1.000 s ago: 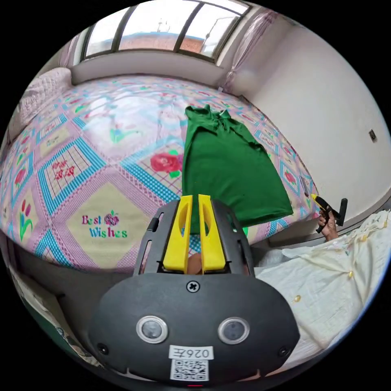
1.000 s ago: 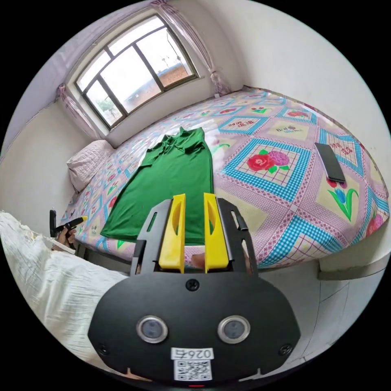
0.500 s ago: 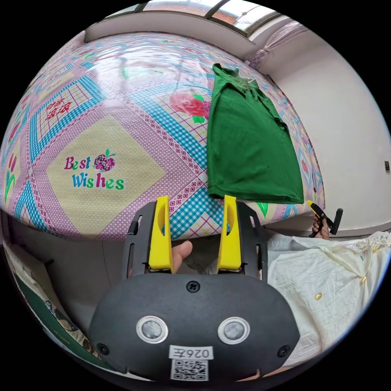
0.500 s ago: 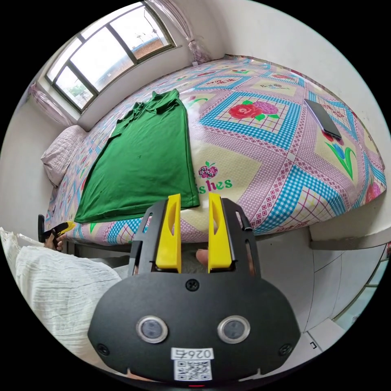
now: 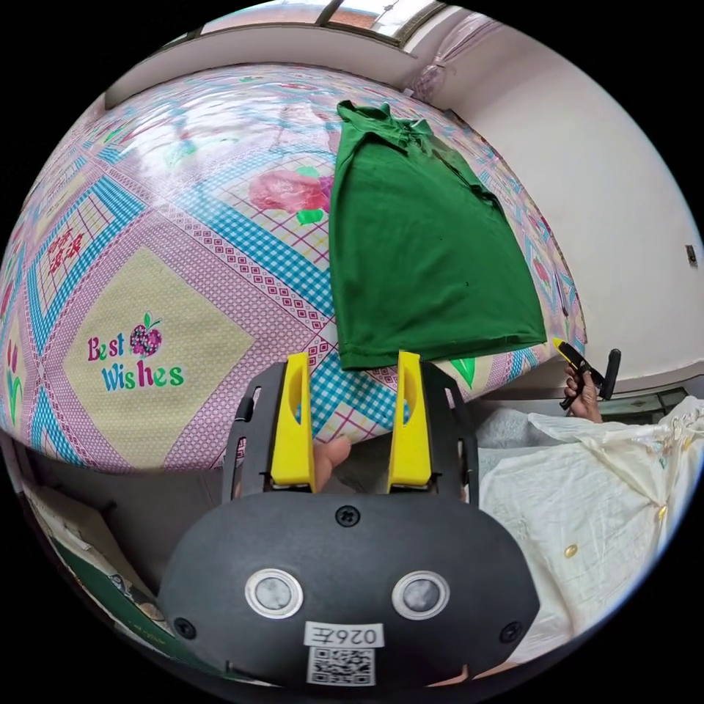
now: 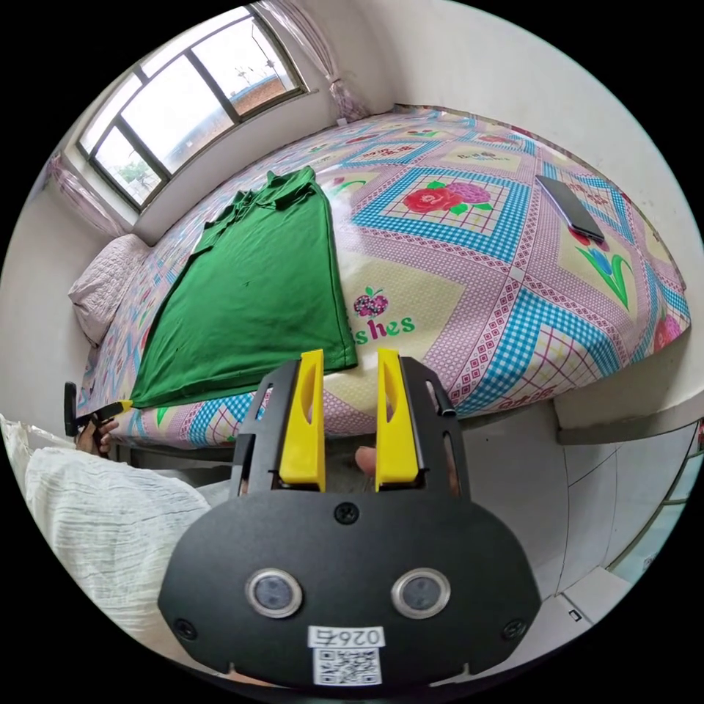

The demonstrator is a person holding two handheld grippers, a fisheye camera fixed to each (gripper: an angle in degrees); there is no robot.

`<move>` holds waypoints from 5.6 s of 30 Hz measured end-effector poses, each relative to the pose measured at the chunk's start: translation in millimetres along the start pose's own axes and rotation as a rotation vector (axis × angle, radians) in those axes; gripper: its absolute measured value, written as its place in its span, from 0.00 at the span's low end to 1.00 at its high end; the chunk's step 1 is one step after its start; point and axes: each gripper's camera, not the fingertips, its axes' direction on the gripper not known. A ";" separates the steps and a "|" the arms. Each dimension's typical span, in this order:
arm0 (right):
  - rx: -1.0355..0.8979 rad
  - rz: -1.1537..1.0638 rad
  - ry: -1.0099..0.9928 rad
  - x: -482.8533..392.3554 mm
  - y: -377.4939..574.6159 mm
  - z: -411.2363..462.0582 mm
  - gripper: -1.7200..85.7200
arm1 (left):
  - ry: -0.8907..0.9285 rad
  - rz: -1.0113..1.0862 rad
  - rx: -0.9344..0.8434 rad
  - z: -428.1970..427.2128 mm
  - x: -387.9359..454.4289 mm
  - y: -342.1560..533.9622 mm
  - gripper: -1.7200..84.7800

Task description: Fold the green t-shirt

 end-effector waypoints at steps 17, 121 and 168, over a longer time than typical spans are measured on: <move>-0.040 -0.021 -0.068 21.6 -61.7 -50.8 0.12 | 0.367 -0.193 0.013 -17.9 -76.2 -21.7 0.08; -0.170 -0.192 -0.528 -24.5 -478.7 -14.5 0.01 | 1.086 -0.239 0.206 -283.9 -228.7 -500.3 0.08; 0.011 -0.355 0.280 -149.3 -161.4 -20.0 0.05 | 0.804 -0.077 0.139 -142.4 -20.8 -418.3 0.02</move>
